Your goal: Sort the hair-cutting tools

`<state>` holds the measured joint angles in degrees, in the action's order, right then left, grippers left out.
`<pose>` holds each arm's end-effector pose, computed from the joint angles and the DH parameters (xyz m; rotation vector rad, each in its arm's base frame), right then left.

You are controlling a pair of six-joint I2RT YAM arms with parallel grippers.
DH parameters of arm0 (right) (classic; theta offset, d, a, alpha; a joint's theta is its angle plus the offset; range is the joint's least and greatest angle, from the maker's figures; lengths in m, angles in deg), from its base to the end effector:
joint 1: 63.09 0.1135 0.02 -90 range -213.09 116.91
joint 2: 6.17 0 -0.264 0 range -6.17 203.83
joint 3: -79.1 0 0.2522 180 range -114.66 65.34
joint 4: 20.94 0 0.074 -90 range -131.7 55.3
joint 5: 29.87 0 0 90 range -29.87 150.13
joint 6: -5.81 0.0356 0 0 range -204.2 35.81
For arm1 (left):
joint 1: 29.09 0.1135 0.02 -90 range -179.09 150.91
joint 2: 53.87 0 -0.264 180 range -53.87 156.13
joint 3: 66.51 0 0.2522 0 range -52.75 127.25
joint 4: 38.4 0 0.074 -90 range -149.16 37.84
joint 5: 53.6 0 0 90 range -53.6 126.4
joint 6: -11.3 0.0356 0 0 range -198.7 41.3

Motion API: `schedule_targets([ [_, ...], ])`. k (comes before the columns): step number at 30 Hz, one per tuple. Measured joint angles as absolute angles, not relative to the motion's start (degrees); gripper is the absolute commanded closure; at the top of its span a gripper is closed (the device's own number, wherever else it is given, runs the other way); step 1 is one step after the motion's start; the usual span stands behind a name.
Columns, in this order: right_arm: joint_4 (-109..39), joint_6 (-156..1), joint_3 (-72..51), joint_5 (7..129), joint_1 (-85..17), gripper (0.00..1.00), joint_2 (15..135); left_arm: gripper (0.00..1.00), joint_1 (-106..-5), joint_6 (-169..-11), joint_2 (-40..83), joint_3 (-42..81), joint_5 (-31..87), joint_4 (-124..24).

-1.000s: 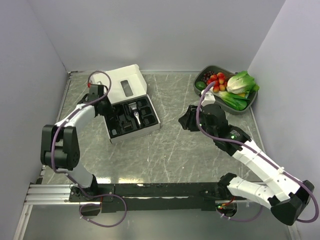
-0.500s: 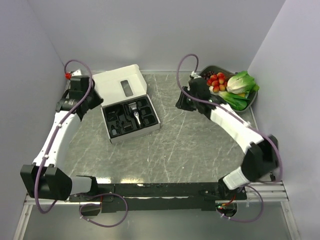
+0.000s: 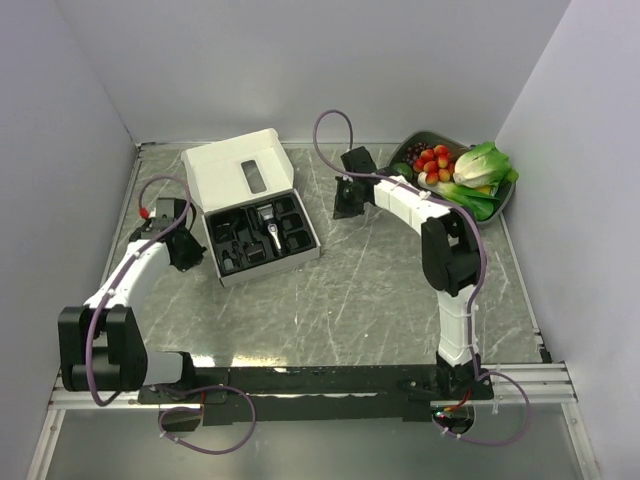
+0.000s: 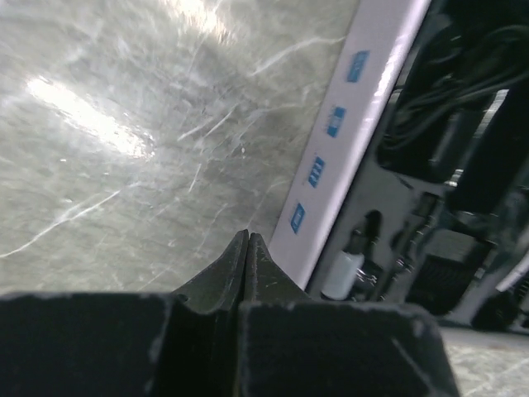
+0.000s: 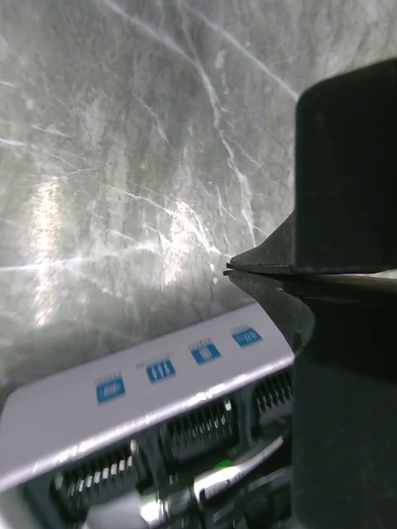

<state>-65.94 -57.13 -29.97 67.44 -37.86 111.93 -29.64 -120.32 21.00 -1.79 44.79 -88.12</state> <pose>0.4120 0.1992 0.2183 -0.0123 2.5851 0.5179 0.2542 0.0028 0.2294 -0.9597 2.4158 -0.0738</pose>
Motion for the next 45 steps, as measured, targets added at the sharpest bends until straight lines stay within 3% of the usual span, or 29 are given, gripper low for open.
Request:
schedule_targets([
  [22, -66.2, -64.3, -27.5, 76.8, -32.0, 1.00, 115.4, 0.99, -29.8, -121.6, 30.5, -9.5, 37.7, -70.8],
  [45, -60.9, -67.1, -4.0, 69.5, -33.5, 1.00, 100.9, 0.99, -43.9, -118.3, 33.3, -10.9, 37.7, -62.2],
])
